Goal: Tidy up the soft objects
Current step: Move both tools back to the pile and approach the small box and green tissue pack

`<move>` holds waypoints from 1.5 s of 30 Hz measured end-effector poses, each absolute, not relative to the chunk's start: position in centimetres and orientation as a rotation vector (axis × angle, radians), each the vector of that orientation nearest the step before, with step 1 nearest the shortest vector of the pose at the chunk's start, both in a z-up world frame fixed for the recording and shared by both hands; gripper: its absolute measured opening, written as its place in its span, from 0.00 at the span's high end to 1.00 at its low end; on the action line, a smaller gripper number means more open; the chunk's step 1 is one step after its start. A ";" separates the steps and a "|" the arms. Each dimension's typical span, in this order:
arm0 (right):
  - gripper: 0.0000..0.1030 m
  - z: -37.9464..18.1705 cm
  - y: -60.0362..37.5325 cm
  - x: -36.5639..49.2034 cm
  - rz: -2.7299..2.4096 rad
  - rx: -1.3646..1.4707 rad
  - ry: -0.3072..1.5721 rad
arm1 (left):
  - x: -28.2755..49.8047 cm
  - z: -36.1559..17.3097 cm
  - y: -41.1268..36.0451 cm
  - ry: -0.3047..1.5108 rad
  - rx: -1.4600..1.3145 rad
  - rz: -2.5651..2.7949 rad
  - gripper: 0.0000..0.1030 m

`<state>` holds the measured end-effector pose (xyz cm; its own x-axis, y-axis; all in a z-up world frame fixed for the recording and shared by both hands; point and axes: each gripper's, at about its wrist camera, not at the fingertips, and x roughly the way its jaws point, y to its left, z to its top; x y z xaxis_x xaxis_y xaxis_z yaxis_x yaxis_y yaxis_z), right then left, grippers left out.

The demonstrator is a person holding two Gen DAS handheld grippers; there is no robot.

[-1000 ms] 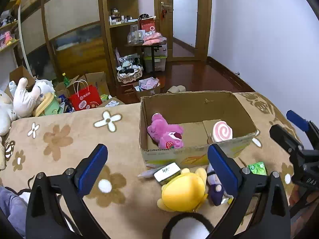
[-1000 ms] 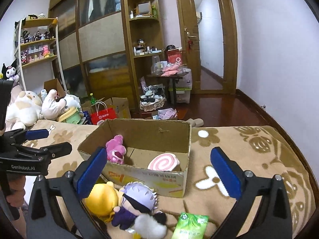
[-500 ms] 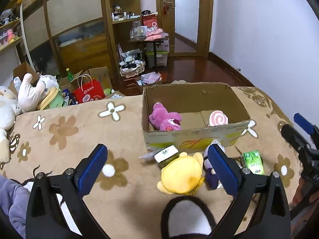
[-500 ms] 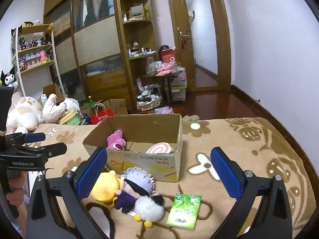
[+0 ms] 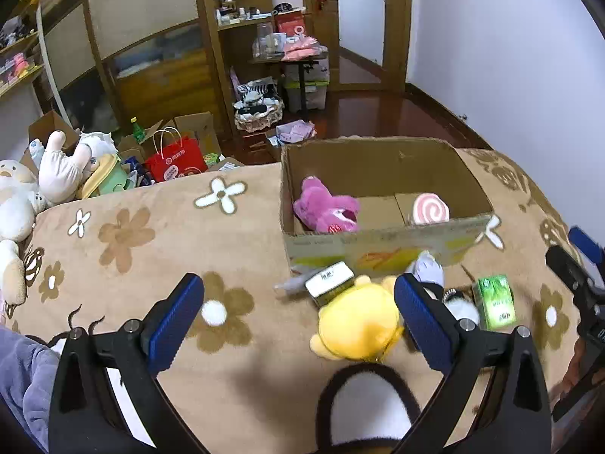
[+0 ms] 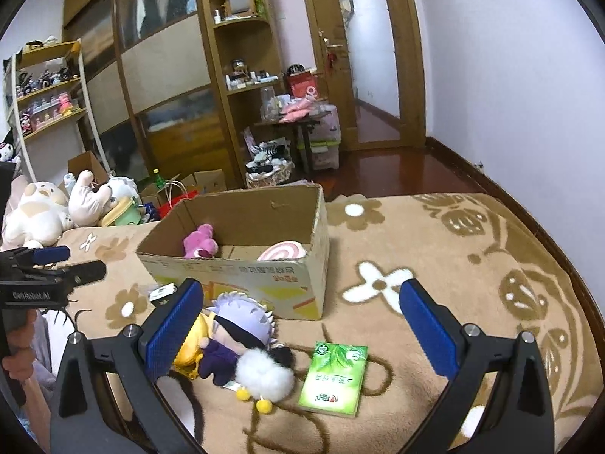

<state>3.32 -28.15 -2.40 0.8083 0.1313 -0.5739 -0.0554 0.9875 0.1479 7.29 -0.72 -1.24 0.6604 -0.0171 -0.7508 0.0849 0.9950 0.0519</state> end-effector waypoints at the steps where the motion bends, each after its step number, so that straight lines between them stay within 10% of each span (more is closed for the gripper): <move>1: 0.00 -2.6 -28.2 3.5 0.098 0.129 0.629 | 7.7 -1.2 -0.5 0.852 0.074 -0.061 0.03; 37: 0.00 -12.1 -28.9 8.5 0.075 0.156 0.931 | 14.7 -9.8 -1.3 1.040 0.025 0.039 0.03; 45: 0.08 -12.3 -29.2 8.4 0.062 0.155 0.958 | 14.4 -10.1 -1.6 1.075 -0.039 -0.037 0.28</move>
